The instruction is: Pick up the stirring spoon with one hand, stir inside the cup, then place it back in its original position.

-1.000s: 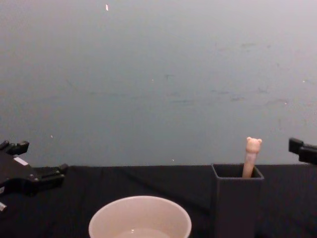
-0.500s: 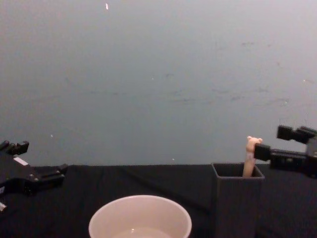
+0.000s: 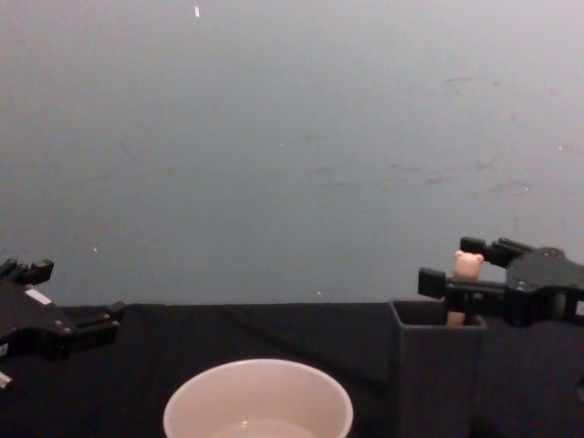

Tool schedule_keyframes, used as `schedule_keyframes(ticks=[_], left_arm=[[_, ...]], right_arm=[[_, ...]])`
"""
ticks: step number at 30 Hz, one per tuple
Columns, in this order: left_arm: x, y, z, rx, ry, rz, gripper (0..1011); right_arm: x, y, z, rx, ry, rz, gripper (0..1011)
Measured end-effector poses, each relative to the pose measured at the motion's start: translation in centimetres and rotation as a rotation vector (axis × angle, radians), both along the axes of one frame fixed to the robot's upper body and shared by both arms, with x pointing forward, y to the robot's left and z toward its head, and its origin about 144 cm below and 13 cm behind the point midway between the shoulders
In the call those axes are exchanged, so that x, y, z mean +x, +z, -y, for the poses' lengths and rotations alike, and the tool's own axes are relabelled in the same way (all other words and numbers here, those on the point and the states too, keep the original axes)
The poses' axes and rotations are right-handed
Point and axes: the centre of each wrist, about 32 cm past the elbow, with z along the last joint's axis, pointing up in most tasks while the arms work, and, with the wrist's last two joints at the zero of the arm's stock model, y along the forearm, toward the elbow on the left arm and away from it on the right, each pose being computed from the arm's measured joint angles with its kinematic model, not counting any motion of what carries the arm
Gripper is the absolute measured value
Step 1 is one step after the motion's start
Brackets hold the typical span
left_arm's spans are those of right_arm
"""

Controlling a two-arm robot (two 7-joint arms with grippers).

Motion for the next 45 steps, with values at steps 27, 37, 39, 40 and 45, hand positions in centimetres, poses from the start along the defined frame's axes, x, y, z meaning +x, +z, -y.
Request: schedule_keyframes(ticks=[27, 37, 39, 40, 45], left_arm=[[0.0, 0.0, 0.0, 0.0, 0.0, 0.0, 1001], [0.0, 0.0, 0.0, 0.0, 0.0, 0.0, 1001], [0.0, 0.0, 0.0, 0.0, 0.0, 0.0, 1001], [0.0, 0.0, 0.0, 0.0, 0.0, 0.0, 1001], [0.0, 0.0, 0.0, 0.0, 0.0, 0.0, 1001]], right_arm=[[0.17, -0.35, -0.42, -0.007, 0.014, -0.014, 1000], [0.17, -0.36, -0.41, -0.006, 0.013, -0.015, 835], [0.17, -0.36, -0.42, -0.006, 0.013, -0.015, 798], [0.17, -0.36, -0.41, -0.005, 0.013, -0.015, 761], [0.17, -0.36, -0.41, -0.005, 0.013, -0.016, 604]])
